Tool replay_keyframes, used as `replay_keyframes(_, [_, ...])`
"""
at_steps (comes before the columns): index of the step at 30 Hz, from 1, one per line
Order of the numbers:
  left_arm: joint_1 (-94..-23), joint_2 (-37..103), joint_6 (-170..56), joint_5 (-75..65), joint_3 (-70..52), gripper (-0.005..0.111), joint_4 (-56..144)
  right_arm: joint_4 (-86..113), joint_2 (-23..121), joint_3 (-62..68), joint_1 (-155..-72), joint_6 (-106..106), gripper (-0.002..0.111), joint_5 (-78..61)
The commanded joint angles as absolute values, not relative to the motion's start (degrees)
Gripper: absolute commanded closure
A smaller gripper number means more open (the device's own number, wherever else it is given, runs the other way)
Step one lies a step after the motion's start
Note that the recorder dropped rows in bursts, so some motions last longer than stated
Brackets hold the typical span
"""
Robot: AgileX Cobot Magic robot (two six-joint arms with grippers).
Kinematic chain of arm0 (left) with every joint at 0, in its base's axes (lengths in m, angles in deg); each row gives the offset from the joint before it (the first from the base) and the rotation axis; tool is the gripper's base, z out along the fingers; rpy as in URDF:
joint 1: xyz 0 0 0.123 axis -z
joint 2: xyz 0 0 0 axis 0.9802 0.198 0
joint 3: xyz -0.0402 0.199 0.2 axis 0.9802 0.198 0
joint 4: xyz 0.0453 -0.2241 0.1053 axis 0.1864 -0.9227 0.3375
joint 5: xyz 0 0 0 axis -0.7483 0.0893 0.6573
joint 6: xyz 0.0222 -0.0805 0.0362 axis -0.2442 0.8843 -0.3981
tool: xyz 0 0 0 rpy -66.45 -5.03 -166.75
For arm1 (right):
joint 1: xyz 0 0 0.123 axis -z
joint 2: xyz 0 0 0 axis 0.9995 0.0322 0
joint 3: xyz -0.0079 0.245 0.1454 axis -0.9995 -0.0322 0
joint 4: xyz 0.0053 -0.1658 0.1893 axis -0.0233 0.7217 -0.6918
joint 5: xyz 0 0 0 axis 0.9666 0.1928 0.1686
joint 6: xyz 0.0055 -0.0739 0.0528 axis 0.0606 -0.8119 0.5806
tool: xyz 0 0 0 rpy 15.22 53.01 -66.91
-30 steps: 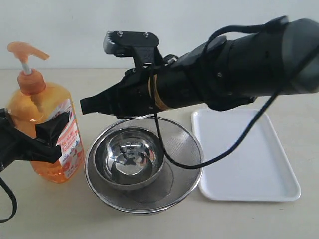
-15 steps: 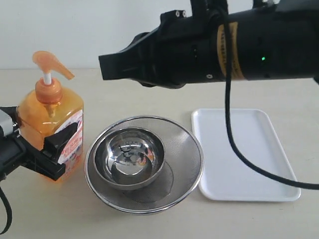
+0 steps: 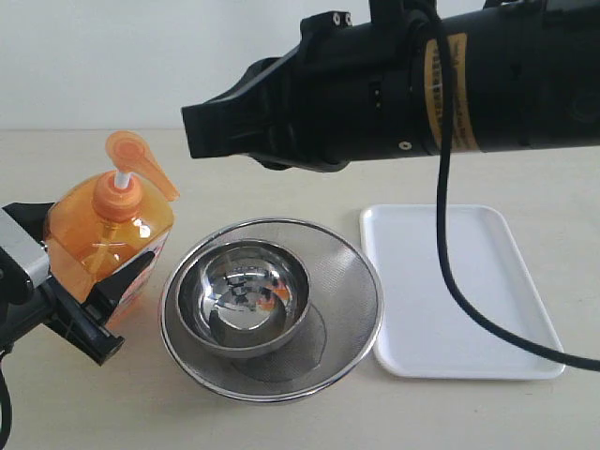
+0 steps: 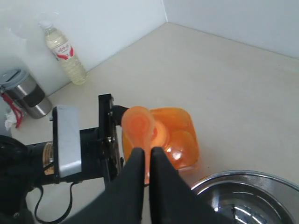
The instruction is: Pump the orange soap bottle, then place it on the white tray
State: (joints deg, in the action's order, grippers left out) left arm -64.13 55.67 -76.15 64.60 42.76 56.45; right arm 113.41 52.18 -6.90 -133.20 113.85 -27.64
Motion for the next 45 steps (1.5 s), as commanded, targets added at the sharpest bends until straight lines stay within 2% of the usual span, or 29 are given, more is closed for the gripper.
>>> replay_keyframes(1, [-63.91,55.54,-78.26,64.68,43.21,0.102,55.78,113.45,51.8,-7.0,-133.27,113.44,0.109,-30.29])
replay_keyframes(24, [-63.91,55.54,-76.4,61.96,40.74,0.102,55.56,111.74,60.81,0.3,-133.27,113.23,0.109,-35.46])
replay_keyframes(45, [-63.91,55.54,-74.86,60.64,39.88,0.102,57.6,111.09,69.55,3.25,-133.27,112.97,0.109,-32.27])
